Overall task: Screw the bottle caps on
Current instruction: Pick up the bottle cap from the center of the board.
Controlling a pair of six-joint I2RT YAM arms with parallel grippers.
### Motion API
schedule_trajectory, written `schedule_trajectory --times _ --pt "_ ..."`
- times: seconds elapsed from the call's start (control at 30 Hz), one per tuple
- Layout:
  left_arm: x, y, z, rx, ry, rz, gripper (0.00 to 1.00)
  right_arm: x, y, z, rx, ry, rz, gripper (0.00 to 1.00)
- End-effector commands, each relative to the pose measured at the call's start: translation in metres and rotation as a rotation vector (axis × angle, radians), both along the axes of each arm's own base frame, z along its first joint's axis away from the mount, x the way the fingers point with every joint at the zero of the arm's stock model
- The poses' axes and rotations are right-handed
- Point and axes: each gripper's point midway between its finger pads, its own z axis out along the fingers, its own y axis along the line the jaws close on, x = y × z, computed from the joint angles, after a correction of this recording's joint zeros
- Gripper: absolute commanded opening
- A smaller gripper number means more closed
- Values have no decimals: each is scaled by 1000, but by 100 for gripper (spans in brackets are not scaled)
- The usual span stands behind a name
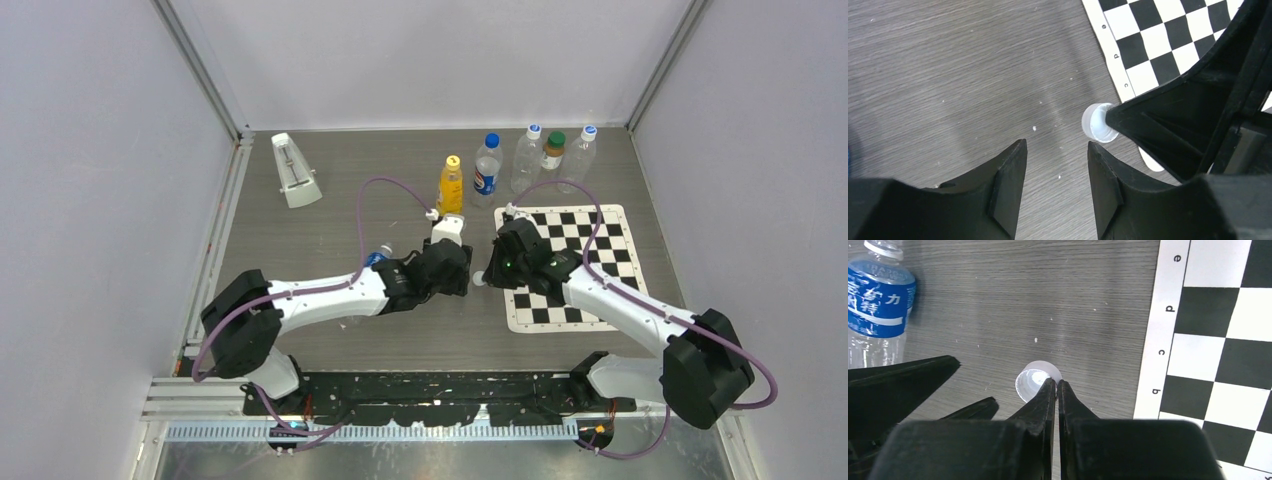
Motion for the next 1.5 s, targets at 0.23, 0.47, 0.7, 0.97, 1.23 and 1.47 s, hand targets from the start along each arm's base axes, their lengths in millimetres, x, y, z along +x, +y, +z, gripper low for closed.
schedule_trajectory --times 0.23,0.47,0.7,0.97,1.23,1.47 --pt "17 -31 25 -138 -82 93 43 -6 9 13 19 -36 55 1" --pt "18 -33 5 -70 -67 96 34 -7 11 14 16 -44 57 1" --pt "17 -33 -5 -5 -75 62 21 -8 11 16 9 -50 54 1" --pt "7 -42 0 -8 -70 -17 30 -5 8 19 -13 -60 48 1" --pt "-3 -41 -10 20 -41 -36 30 -3 6 16 -27 -62 40 1" --pt "-12 -48 -10 2 -9 -83 29 -1 4 13 -39 -63 29 1"
